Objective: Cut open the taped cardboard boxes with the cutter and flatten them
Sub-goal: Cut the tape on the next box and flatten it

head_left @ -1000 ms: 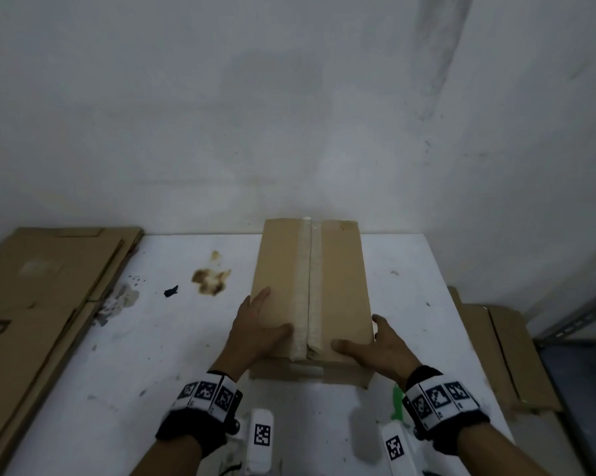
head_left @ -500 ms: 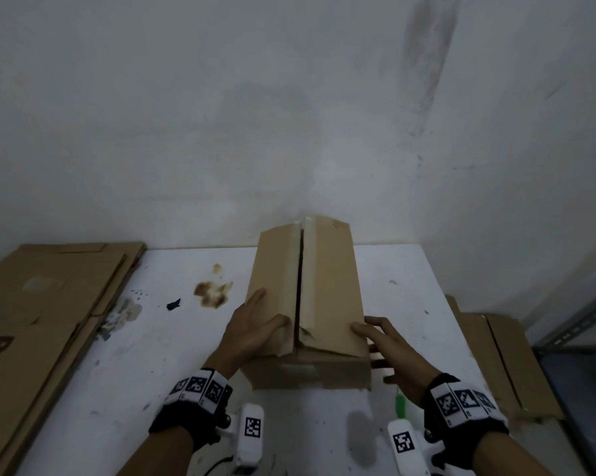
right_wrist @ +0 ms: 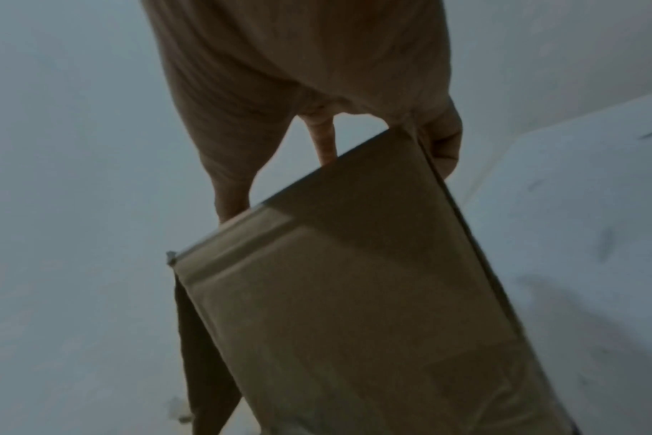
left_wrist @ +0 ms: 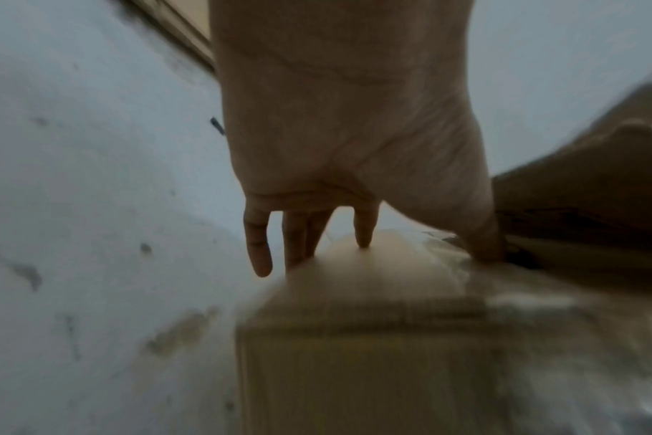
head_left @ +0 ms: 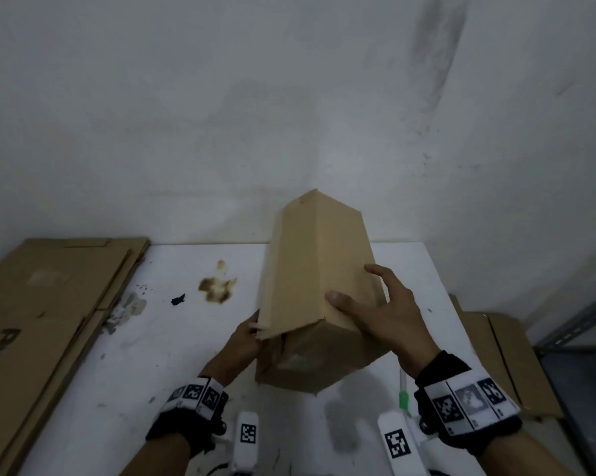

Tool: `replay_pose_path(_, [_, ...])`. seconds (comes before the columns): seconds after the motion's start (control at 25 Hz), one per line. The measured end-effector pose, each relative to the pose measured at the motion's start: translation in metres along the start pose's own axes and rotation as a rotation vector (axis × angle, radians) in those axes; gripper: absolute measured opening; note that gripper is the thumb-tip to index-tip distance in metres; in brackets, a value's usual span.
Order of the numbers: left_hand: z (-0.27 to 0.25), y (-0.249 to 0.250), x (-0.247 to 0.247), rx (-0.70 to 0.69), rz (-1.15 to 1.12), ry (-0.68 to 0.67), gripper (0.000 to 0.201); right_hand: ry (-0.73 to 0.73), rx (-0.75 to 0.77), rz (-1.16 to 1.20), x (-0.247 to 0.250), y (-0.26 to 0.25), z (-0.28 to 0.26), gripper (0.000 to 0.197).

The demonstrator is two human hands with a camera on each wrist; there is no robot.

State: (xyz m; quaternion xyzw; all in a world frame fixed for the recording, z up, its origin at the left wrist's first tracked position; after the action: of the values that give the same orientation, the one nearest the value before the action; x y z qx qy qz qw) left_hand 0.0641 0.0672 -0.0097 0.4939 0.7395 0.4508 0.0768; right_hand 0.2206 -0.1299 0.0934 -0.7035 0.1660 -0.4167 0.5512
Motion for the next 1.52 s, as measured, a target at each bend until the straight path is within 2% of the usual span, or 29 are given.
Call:
replay_pose_path(0.08, [-0.001, -0.01, 0.014, -0.031, 0.134, -0.071, 0.032, -0.025, 0.021, -0.063, -0.006, 0.0, 0.0, 0.094])
replay_pose_path(0.12, [0.001, -0.015, 0.027, -0.005, 0.162, -0.05, 0.031, -0.038, 0.003, -0.051, -0.012, 0.003, -0.001, 0.094])
replay_pose_path(0.2, [0.0, -0.02, 0.057, 0.095, 0.046, 0.065, 0.033, -0.087, -0.05, 0.035, -0.028, 0.009, -0.004, 0.092])
replay_pose_path(0.28, [-0.003, -0.02, 0.073, 0.163, -0.114, 0.101, 0.042, -0.112, -0.058, 0.073, -0.043, 0.012, -0.004, 0.084])
replay_pose_path(0.4, [-0.016, -0.005, 0.061, 0.191, -0.161, -0.036, 0.057, -0.126, -0.018, 0.072, -0.059, 0.009, -0.003, 0.074])
replay_pose_path(0.56, [-0.018, 0.009, 0.018, 0.137, -0.193, -0.141, 0.088, -0.122, -0.028, 0.048, -0.072, 0.017, -0.004, 0.092])
replay_pose_path(0.68, [-0.02, 0.017, -0.003, 0.092, -0.236, -0.169, 0.091, -0.133, -0.062, 0.102, -0.067, 0.02, -0.011, 0.084])
replay_pose_path(0.76, [-0.028, 0.032, 0.008, -0.007, -0.153, 0.004, 0.073, -0.119, -0.122, 0.194, -0.058, 0.027, -0.013, 0.067])
replay_pose_path(0.84, [-0.036, 0.05, 0.025, -0.076, -0.104, 0.179, 0.058, -0.119, -0.231, 0.31, -0.054, 0.046, -0.009, 0.063])
replay_pose_path(0.88, [-0.037, 0.056, 0.029, -0.079, -0.086, 0.188, 0.064, -0.123, -0.304, 0.351, -0.056, 0.058, -0.007, 0.066])
replay_pose_path(1.0, [-0.038, 0.07, 0.017, 0.009, -0.04, 0.067, 0.105, -0.152, -0.489, 0.364, -0.063, 0.092, -0.006, 0.078])
replay_pose_path(1.04, [-0.036, 0.072, 0.012, 0.033, -0.016, 0.055, 0.106, -0.176, -0.528, 0.35, -0.067, 0.101, -0.006, 0.083])
replay_pose_path(1.2, [-0.037, 0.069, 0.005, 0.077, -0.136, 0.022, 0.07, -0.263, -0.554, 0.274, -0.075, 0.11, -0.011, 0.094])
replay_pose_path(1.36, [-0.036, 0.057, 0.019, 0.081, -0.192, -0.051, 0.056, -0.252, -0.563, 0.262, -0.07, 0.12, -0.013, 0.1])
replay_pose_path(1.52, [-0.037, 0.042, 0.035, 0.044, -0.365, -0.06, 0.039, -0.203, -0.547, 0.391, -0.062, 0.125, -0.015, 0.085])
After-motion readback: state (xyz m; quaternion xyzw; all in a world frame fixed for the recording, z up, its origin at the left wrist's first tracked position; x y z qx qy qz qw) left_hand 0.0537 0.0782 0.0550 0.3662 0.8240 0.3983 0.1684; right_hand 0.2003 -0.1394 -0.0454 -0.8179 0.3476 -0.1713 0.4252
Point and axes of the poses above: each hand's wrist, its own z-axis towards the middle knuckle, its own x-axis out of the back of the hand, y = z × x, the point moved 5 cm from there along z, towards the middle knuckle, and after that the axes turned 14 degrees about x, right-handed, at the moved point
